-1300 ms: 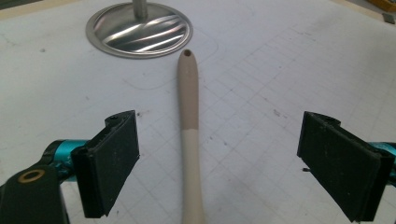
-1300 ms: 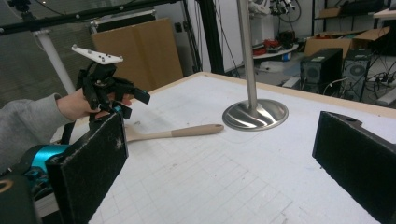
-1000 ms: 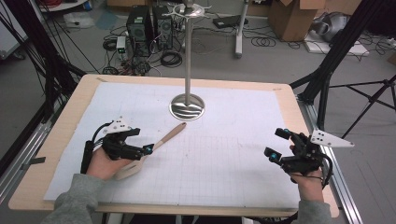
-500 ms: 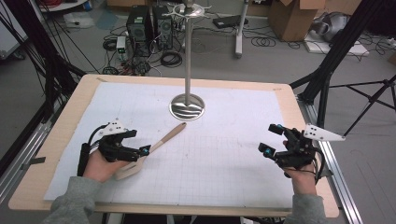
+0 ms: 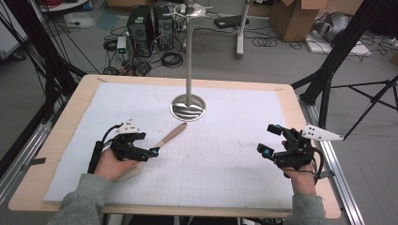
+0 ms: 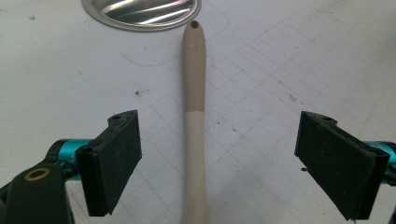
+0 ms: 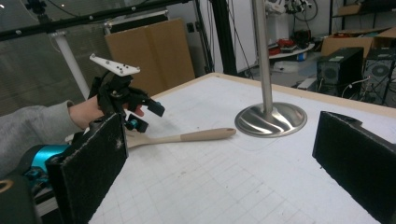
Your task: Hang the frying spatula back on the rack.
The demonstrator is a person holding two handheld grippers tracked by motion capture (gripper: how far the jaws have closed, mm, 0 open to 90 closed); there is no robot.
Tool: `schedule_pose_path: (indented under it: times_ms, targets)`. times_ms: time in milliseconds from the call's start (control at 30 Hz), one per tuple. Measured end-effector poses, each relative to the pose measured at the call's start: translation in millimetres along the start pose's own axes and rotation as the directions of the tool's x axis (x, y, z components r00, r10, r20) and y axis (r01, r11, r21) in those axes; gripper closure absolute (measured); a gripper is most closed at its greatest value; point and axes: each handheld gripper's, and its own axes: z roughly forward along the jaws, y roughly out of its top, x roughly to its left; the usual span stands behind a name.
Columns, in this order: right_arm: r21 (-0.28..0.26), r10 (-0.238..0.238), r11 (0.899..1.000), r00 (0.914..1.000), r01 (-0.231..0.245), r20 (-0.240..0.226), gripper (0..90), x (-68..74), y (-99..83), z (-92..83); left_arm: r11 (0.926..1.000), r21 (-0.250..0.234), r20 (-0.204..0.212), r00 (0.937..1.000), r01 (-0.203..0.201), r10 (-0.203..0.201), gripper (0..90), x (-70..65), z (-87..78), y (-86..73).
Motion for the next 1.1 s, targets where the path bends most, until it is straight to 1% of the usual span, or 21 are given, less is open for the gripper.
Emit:
schedule_pose_path:
  times_ms: [67,133,167,200,233,267,333,400,533,600,767,867,1000,1033,1100]
  targets:
    - [0.006,-0.003,1.000,1.0000,0.003,-0.001,2.1,1.3,-0.2,-0.1,0.9999,0.013,-0.002,1.0000,-0.007,0.007,15.3,0.0,2.9,2.9]
    - [0.003,-0.009,1.000,0.9999,0.009,0.004,2.1,2.5,-0.2,-0.8,0.9998,0.014,-0.015,0.9998,-0.012,0.012,15.6,-0.9,6.1,5.8]
    - [0.004,-0.007,1.000,1.0000,0.007,0.004,2.1,3.1,-0.2,-1.8,0.9998,0.021,-0.022,0.9997,-0.007,0.008,15.9,-1.5,8.1,6.7]
    - [0.007,-0.008,1.000,0.9999,0.008,0.006,2.1,3.4,-0.4,-2.8,0.9991,0.041,-0.023,0.9997,-0.012,0.013,17.3,-1.2,9.8,7.9]
    - [0.007,-0.008,1.000,0.9999,0.008,0.006,2.1,3.4,-0.4,-2.8,0.9991,0.041,-0.023,0.9997,-0.012,0.013,18.4,-1.2,9.8,7.9]
    - [0.008,-0.006,1.000,0.9999,0.006,0.012,2.1,3.9,-0.7,-5.4,0.9983,0.056,-0.037,0.9991,-0.018,0.021,18.9,-1.8,13.6,8.5]
    - [0.005,-0.007,1.000,0.9998,0.007,0.017,2.1,3.8,-1.0,-6.9,0.9982,0.059,-0.041,0.9990,-0.014,0.016,19.8,-2.0,15.3,8.4]
    - [-0.004,-0.006,1.000,0.9997,0.006,0.024,2.1,3.5,-1.8,-12.1,0.9967,0.080,-0.053,0.9984,-0.016,0.020,20.9,-1.7,18.3,7.9]
    - [-0.007,-0.007,1.000,0.9995,0.007,0.032,2.1,3.2,-2.6,-15.7,0.9975,0.068,-0.060,0.9979,-0.021,0.025,22.9,-2.4,17.2,7.6]
    - [-0.008,-0.004,1.000,0.9995,0.004,0.032,2.1,3.4,-2.9,-16.1,0.9983,0.056,-0.062,0.9979,-0.013,0.016,23.2,-2.7,16.6,6.5]
    - [0.002,-0.006,1.000,0.9996,0.006,0.026,2.1,3.5,-3.0,-13.9,0.9980,0.062,-0.076,0.9969,-0.014,0.019,25.2,-2.3,18.1,2.2]
    - [-0.002,-0.005,1.000,0.9997,0.005,0.025,2.1,3.2,-2.9,-14.1,0.9977,0.065,-0.083,0.9963,-0.020,0.025,25.2,-1.9,19.0,-0.2]
    - [-0.004,-0.006,1.000,0.9996,0.006,0.027,2.1,2.9,-3.0,-14.8,0.9983,0.055,-0.086,0.9960,-0.019,0.024,25.5,-1.4,18.9,-4.0]
    - [-0.004,-0.004,1.000,0.9997,0.004,0.026,2.1,3.4,-2.9,-15.2,0.9976,0.067,-0.084,0.9961,-0.019,0.024,26.3,-0.9,19.4,-5.6]
    - [-0.003,-0.003,1.000,0.9996,0.004,0.027,2.1,3.6,-2.8,-15.4,0.9972,0.072,-0.088,0.9958,-0.018,0.024,27.6,-1.4,19.8,-5.8]
